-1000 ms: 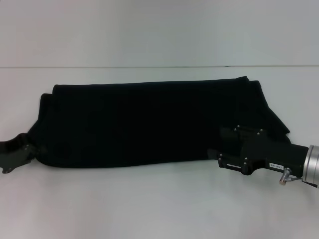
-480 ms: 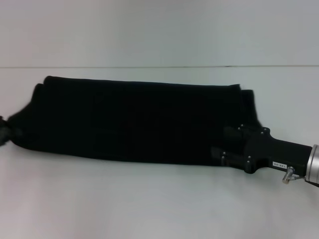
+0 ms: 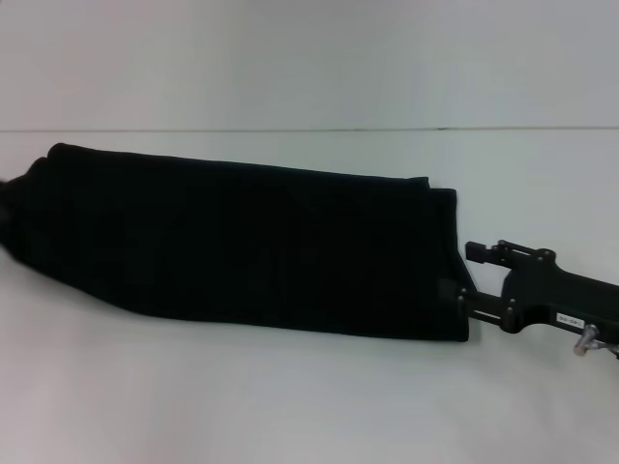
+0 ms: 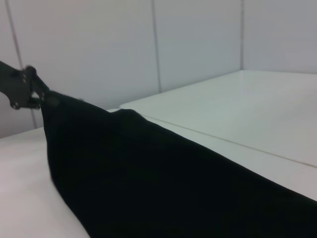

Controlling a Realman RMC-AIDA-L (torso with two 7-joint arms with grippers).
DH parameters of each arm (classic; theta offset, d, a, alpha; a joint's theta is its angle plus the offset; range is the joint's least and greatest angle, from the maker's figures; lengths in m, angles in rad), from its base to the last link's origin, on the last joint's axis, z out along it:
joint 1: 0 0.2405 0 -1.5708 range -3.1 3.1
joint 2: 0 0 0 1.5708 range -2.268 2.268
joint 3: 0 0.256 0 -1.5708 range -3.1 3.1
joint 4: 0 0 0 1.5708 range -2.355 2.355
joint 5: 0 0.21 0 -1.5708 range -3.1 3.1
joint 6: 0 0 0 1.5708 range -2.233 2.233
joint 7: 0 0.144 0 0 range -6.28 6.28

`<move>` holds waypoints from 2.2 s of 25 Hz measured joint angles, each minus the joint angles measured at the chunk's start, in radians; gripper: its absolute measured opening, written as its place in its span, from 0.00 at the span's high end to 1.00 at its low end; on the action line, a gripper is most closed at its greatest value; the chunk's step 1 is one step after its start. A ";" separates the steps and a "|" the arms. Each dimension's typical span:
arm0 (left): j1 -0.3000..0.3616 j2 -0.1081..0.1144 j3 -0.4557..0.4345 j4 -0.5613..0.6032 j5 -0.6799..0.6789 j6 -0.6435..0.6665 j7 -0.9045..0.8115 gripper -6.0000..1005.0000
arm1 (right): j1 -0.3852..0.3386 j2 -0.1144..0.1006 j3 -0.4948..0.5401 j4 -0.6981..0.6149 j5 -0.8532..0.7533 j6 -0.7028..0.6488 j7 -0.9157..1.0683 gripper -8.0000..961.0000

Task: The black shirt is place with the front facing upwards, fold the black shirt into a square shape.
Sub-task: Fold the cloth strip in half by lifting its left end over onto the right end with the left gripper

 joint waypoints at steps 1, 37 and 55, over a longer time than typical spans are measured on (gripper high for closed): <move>-0.010 0.000 0.000 0.000 -0.022 0.024 0.008 0.96 | -0.005 0.000 0.008 0.000 0.000 0.000 0.000 0.24; -0.403 -0.313 0.360 -0.262 -0.231 -0.088 0.245 0.96 | -0.114 0.001 0.111 0.012 -0.007 0.012 0.003 0.25; -0.474 -0.323 0.360 -0.419 -0.267 -0.157 0.385 0.96 | -0.112 0.007 0.244 0.011 0.000 0.047 0.004 0.25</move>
